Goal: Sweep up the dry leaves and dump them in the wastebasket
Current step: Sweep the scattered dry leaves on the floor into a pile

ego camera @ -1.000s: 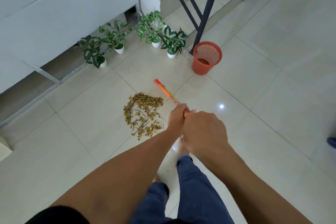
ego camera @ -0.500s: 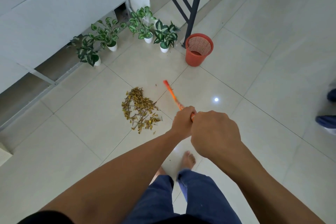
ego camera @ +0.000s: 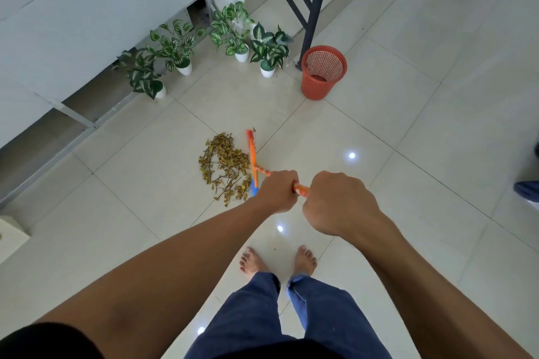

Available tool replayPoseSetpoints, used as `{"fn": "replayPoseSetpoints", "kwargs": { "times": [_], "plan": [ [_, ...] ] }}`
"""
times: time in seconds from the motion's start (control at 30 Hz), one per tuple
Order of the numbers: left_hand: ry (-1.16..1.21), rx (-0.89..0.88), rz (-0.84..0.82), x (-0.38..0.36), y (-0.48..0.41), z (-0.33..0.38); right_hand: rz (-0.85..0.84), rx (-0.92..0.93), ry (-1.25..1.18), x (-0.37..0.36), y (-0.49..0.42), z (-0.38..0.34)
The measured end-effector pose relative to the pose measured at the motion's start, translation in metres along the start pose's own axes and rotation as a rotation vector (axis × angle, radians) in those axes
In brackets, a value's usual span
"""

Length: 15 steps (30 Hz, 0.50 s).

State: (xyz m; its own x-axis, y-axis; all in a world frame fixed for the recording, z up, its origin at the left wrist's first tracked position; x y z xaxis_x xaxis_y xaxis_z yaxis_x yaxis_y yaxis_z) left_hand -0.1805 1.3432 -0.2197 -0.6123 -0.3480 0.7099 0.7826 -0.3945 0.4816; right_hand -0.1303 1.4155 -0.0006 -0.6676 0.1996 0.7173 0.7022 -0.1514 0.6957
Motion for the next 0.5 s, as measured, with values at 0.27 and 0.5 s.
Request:
{"fn": "replayPoseSetpoints", "kwargs": {
  "times": [0.27, 0.5],
  "plan": [
    [0.019, -0.144, -0.044, 0.009, 0.016, 0.062, 0.028, -0.071, 0.078, 0.016, 0.018, 0.014],
    [-0.008, -0.069, -0.136, -0.005, 0.021, 0.027, -0.078, -0.071, -0.067, -0.014, -0.007, 0.015]
  ]
}}
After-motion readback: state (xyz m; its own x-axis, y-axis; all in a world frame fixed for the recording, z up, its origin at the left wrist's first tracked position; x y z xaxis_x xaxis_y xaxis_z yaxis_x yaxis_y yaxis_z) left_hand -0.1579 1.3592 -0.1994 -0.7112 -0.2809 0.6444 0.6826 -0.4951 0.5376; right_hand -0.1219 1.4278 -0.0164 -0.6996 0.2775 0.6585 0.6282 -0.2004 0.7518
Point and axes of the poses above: each hand's wrist, its own y-axis away from the middle knuckle, its own x-axis out of the back of the hand, z = x × y, the point moved 6 cm from there along -y, towards the middle knuckle, and after that the axes turned 2 degrees about -x, right-handed, at the moved point
